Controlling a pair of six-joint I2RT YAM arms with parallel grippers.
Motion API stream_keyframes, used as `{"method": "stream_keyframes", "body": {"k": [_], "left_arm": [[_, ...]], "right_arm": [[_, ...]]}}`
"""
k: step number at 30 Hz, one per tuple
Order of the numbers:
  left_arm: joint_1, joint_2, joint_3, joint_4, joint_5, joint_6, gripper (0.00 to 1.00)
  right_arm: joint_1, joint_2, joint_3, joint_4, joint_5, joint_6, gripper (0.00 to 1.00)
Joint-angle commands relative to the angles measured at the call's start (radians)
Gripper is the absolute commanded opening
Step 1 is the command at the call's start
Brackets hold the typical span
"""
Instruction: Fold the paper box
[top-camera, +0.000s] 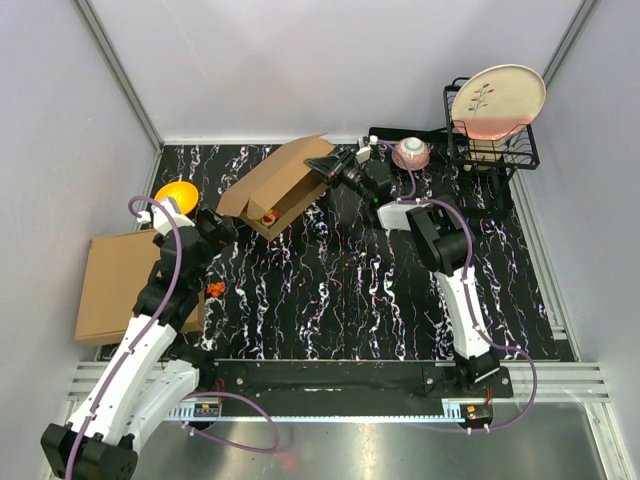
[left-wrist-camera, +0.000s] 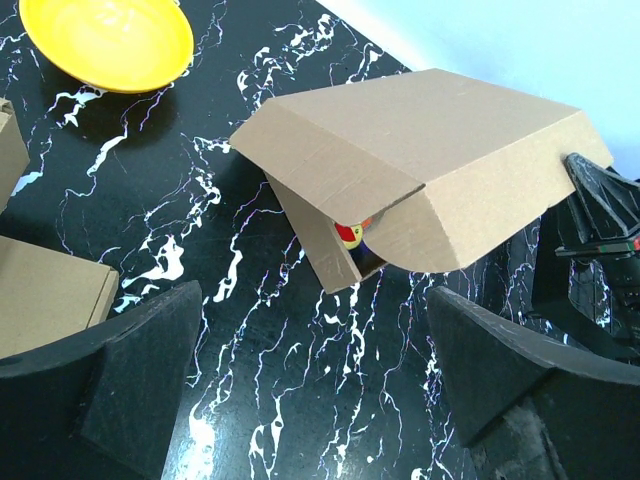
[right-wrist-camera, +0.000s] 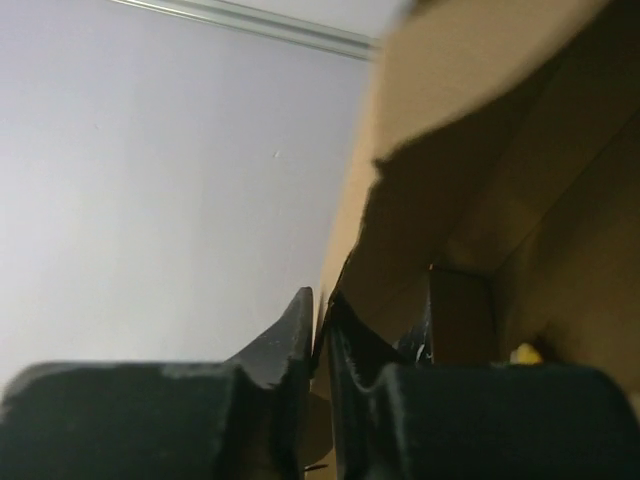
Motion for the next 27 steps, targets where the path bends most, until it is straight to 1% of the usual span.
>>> {"method": "stream_keyframes", "body": {"k": [1,2,3,4,5,6,7,8,9,10,12,13,14,15,16,17,18,19,20,21,23,25,27], "left_arm": [[-0.004,-0.015,0.037,0.027,-0.02,0.018,0.97],[-0.004,-0.019,0.039,0.024,-0.02,0.018,0.97],[-0.004,-0.023,0.04,0.016,-0.028,0.023,0.97],[-0.006,-0.026,0.042,0.014,-0.032,0.024,0.97],[-0.007,-0.036,0.043,0.01,-0.038,0.029,0.97],[-0.009,-0.041,0.045,0.004,-0.049,0.03,0.97],[-0.011,-0.046,0.051,0.001,-0.055,0.034,0.97],[-0.014,-0.053,0.054,-0.01,-0.066,0.035,0.97],[-0.015,-0.058,0.058,-0.015,-0.071,0.035,0.97],[-0.02,-0.059,0.066,-0.018,-0.074,0.037,0.97],[-0.023,-0.066,0.072,-0.019,-0.078,0.034,0.97],[-0.024,-0.067,0.08,-0.019,-0.077,0.032,0.97],[-0.027,-0.067,0.085,-0.019,-0.075,0.029,0.97],[-0.032,-0.07,0.088,-0.021,-0.071,0.026,0.97],[-0.034,-0.07,0.092,-0.021,-0.071,0.023,0.97],[-0.035,-0.072,0.095,-0.021,-0.069,0.017,0.97],[-0.038,-0.073,0.095,-0.022,-0.063,0.014,0.97],[-0.04,-0.072,0.094,-0.021,-0.06,0.009,0.97],[-0.043,-0.073,0.091,-0.021,-0.052,0.001,0.97],[-0.046,-0.075,0.088,-0.019,-0.046,-0.003,0.96],[-0.05,-0.081,0.069,-0.016,-0.031,-0.018,0.95],[-0.058,-0.088,0.045,-0.013,-0.02,-0.031,0.94],[-0.066,-0.098,0.026,-0.004,-0.002,-0.049,0.93]], "right_arm": [[-0.006,-0.073,-0.075,0.085,-0.013,-0.018,0.1],[-0.006,-0.103,-0.105,0.08,-0.012,-0.035,0.07],[-0.008,-0.138,-0.18,0.053,-0.004,-0.076,0.01],[-0.008,-0.219,-0.22,0.036,0.001,-0.101,0.0],[-0.005,-0.265,-0.265,0.017,0.008,-0.127,0.0],[-0.006,-0.314,-0.349,-0.039,0.028,-0.171,0.0],[-0.005,-0.407,-0.392,-0.061,0.034,-0.192,0.0],[0.0,-0.457,-0.435,-0.111,0.043,-0.21,0.0],[0.004,-0.511,-0.524,-0.137,0.085,-0.244,0.0],[0.011,-0.613,-0.565,-0.159,0.105,-0.258,0.0],[0.026,-0.712,-0.665,-0.226,0.161,-0.281,0.0],[0.032,-0.805,-0.69,-0.254,0.181,-0.282,0.0],[0.04,-0.851,-0.711,-0.283,0.201,-0.282,0.0],[0.061,-0.9,-0.745,-0.352,0.253,-0.288,0.0],[0.073,-0.996,-0.757,-0.396,0.287,-0.29,0.0],[0.086,-1.041,-0.767,-0.486,0.315,-0.292,0.0],[0.107,-1.084,-0.785,-0.524,0.368,-0.287,0.0],[0.121,-1.164,-0.794,-0.565,0.398,-0.279,0.0],[0.129,-1.199,-0.804,-0.629,0.422,-0.272,0.0],[0.145,-1.229,-0.826,-0.654,0.469,-0.253,0.0],[0.162,-1.312,-0.851,-0.728,0.517,-0.233,0.0],[0.181,-1.37,-0.895,-0.756,0.574,-0.195,0.0],[0.19,-1.395,-0.95,-0.777,0.612,-0.145,0.0]]}}
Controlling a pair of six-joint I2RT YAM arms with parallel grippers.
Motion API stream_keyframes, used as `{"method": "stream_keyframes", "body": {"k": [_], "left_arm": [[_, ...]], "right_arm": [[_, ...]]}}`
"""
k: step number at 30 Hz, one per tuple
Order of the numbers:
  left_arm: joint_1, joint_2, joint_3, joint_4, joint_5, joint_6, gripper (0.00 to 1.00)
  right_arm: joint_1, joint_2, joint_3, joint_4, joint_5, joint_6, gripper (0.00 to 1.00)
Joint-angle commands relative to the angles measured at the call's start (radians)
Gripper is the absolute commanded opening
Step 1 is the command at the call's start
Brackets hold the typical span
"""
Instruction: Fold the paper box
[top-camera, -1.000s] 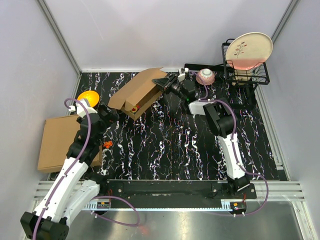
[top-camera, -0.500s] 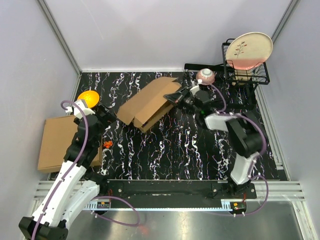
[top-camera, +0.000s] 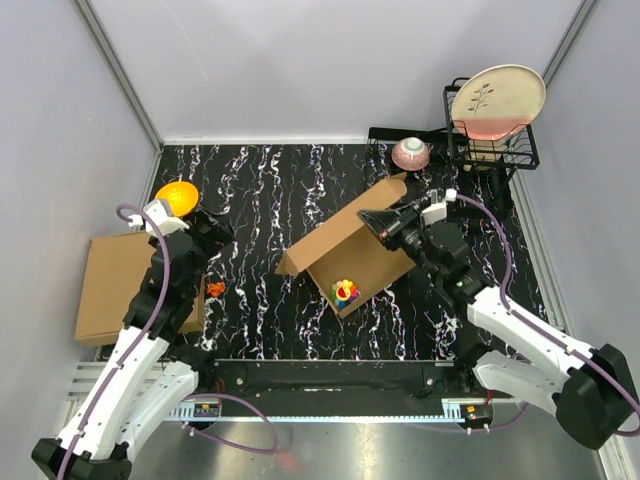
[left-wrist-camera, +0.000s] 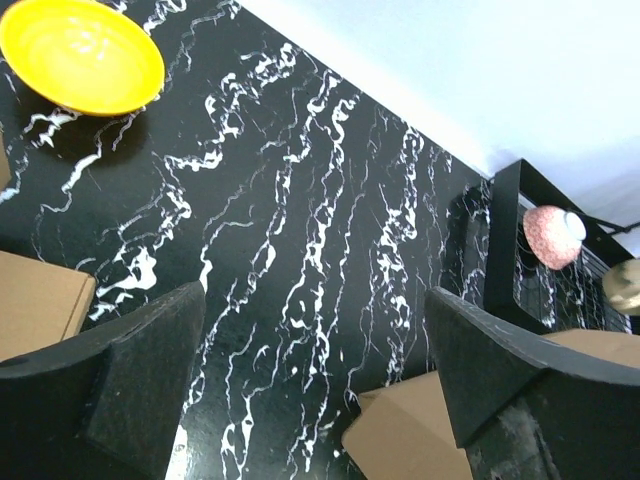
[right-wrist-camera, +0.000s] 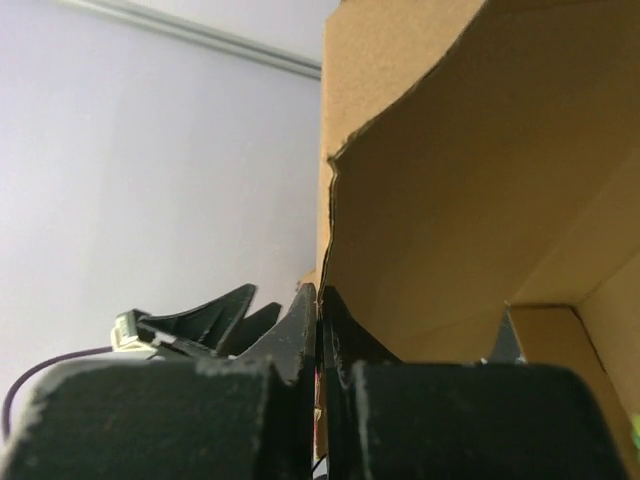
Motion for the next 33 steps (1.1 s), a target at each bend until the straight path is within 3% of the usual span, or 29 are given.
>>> {"method": "stream_keyframes", "body": {"k": [1,5,11,19,23,28,33], "left_arm": [[-0.018,-0.033,-0.044,0.046,0.042,-0.042,0.92],[-0.061,-0.088,-0.138,0.111,0.076,-0.098,0.91],[-0.287,-0.232,-0.291,0.109,-0.081,-0.212,0.89],[-0.374,-0.393,-0.445,0.078,-0.13,-0.291,0.9],[-0.392,-0.423,-0.459,0.092,-0.063,-0.247,0.87],[-0.467,-0.475,-0.529,0.124,0.003,-0.274,0.76],[-0.636,-0.4,-0.566,0.227,-0.082,-0.279,0.74]], "right_arm": [[0.032,-0.067,-0.095,-0.13,0.174,0.096,0.0],[0.038,-0.084,-0.17,-0.147,0.223,0.136,0.0],[0.038,-0.035,-0.128,-0.164,0.245,0.133,0.0],[0.038,-0.075,-0.072,-0.182,0.251,0.097,0.0],[0.038,-0.106,-0.051,-0.192,0.278,0.1,0.0],[0.04,-0.068,-0.02,-0.163,0.263,0.13,0.0],[0.038,-0.005,0.032,-0.124,0.275,0.138,0.0]]}}
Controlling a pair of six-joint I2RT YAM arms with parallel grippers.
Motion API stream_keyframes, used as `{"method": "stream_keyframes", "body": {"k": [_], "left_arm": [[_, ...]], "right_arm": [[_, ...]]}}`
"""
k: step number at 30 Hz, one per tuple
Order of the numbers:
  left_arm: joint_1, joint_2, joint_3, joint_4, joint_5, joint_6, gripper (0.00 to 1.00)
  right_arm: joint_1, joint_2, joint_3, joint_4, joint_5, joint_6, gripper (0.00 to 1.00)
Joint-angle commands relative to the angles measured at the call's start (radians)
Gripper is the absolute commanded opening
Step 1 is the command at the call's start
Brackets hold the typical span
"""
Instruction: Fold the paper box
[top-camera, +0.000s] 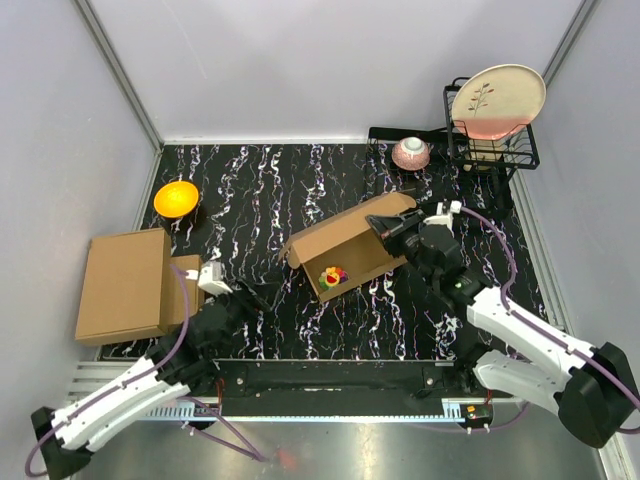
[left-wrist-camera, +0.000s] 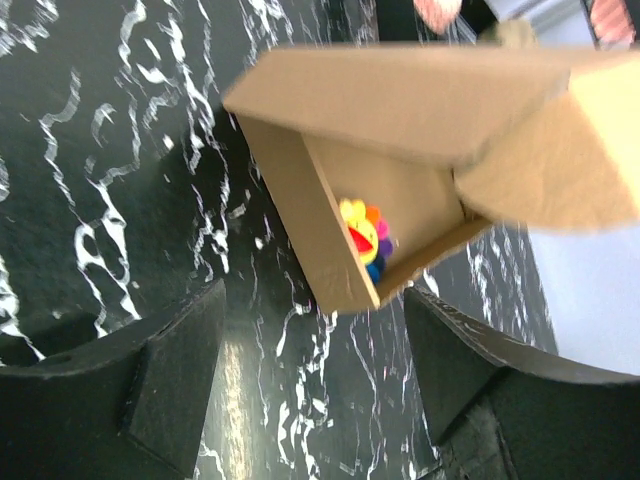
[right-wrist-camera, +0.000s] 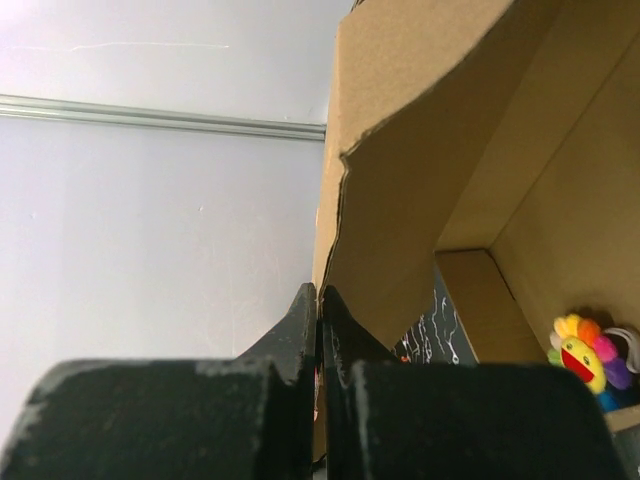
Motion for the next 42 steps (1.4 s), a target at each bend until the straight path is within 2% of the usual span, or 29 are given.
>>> {"method": "stream_keyframes", "body": {"k": [1,5,8,14,23,26,31,35,36,39,42], "left_arm": [[-0.133,0.083,-0.009,0.17,-0.086,0.017,0.75],[-0.253,0.228,0.019,0.289,-0.183,0.059,0.82],[-0.281,0.339,-0.001,0.429,-0.235,0.076,0.87],[-0.282,0.535,-0.04,0.72,-0.318,0.139,0.91],[-0.279,0.973,0.032,0.952,-0.367,0.113,0.91],[-0.266,1.082,0.069,1.006,-0.373,0.099,0.9],[-0.207,1.155,0.103,1.092,-0.333,0.085,0.88],[-0.186,1.212,0.196,0.994,-0.284,0.123,0.74],[-0.187,1.221,0.207,0.966,-0.272,0.134,0.66],[-0.187,1.242,0.246,0.836,-0.227,0.102,0.53],[-0.187,1.25,0.233,0.817,-0.21,0.102,0.47]], "right_arm": [[0.004,0.048,0.083,0.073,0.056,-0.005,0.0],[0.002,0.086,0.113,0.089,0.076,-0.002,0.0],[0.002,0.102,0.119,0.098,0.078,0.02,0.0],[0.002,0.111,0.12,0.112,0.061,0.068,0.0],[0.004,0.103,0.134,0.11,0.041,0.09,0.0],[0.004,0.097,0.131,0.106,0.035,0.09,0.0],[0.004,0.077,0.13,0.075,0.035,0.08,0.0],[0.004,0.06,0.125,0.066,0.03,0.068,0.0],[0.004,0.06,0.125,0.064,0.029,0.067,0.0],[0.002,0.053,0.127,0.057,0.029,0.054,0.0],[0.004,0.051,0.134,0.057,0.03,0.039,0.0]]}}
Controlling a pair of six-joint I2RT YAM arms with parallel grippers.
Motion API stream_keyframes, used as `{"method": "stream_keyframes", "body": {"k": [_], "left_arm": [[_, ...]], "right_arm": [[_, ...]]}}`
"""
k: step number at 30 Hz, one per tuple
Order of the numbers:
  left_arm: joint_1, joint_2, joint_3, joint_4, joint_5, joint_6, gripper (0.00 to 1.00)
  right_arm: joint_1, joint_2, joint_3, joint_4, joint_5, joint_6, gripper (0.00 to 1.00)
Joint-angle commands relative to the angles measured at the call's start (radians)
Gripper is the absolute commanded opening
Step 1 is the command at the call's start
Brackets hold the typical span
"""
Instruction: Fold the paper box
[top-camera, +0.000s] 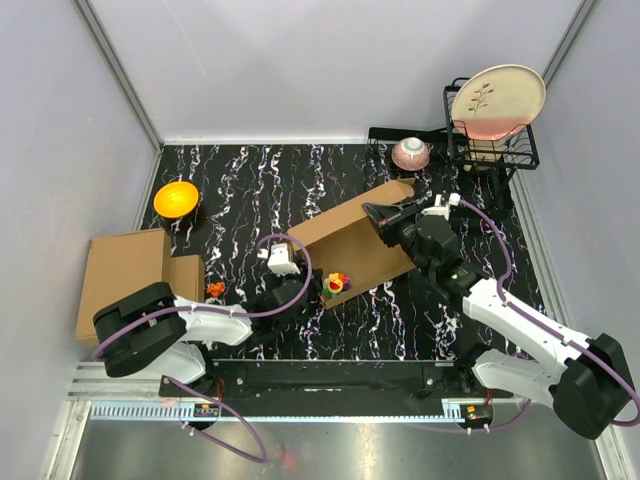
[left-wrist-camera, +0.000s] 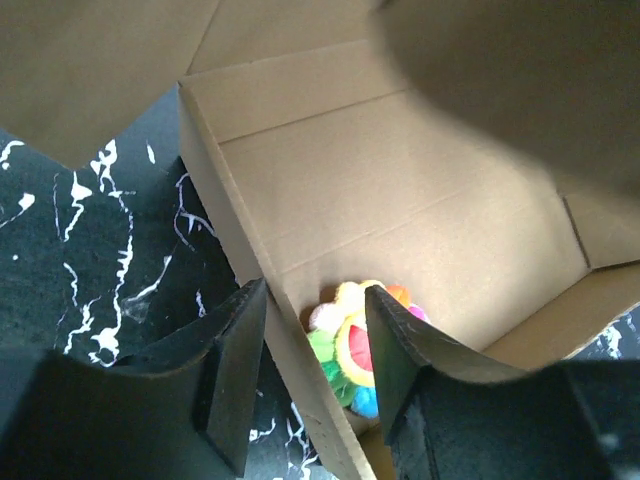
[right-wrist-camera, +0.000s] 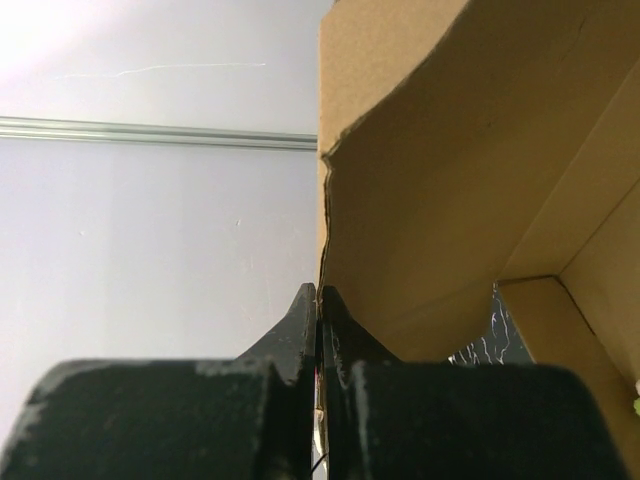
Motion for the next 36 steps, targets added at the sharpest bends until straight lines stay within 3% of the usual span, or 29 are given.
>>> {"method": "stream_keyframes", "body": {"k": [1,6,8,11,14,22,28,36], "left_arm": [[0.001,0.015,0.01,-0.067,0.046,-0.014,0.42],[0.001,0.014,0.037,-0.189,0.061,-0.008,0.36],[0.001,0.005,0.042,-0.217,0.066,-0.001,0.32],[0.001,-0.02,0.048,-0.283,0.072,0.022,0.29],[0.001,-0.052,0.048,-0.349,0.078,0.039,0.25],[0.0,-0.185,0.038,-0.556,0.065,0.081,0.24],[0.0,-0.281,0.013,-0.642,0.051,0.11,0.25],[0.0,-0.443,-0.055,-0.768,0.014,0.058,0.28]], "right_arm": [[0.003,-0.025,0.045,0.031,0.009,-0.032,0.0],[0.003,-0.021,0.051,0.037,0.009,-0.043,0.0],[0.004,-0.018,0.053,0.036,0.006,-0.049,0.1],[0.004,-0.024,0.062,0.036,0.005,-0.068,0.39],[0.004,-0.026,0.079,0.019,0.009,-0.089,0.51],[0.001,0.032,0.202,-0.054,-0.017,-0.277,0.55],[-0.013,0.17,0.337,-0.166,-0.067,-0.492,0.56],[-0.097,0.405,0.409,-0.232,-0.205,-0.58,0.57]]}}
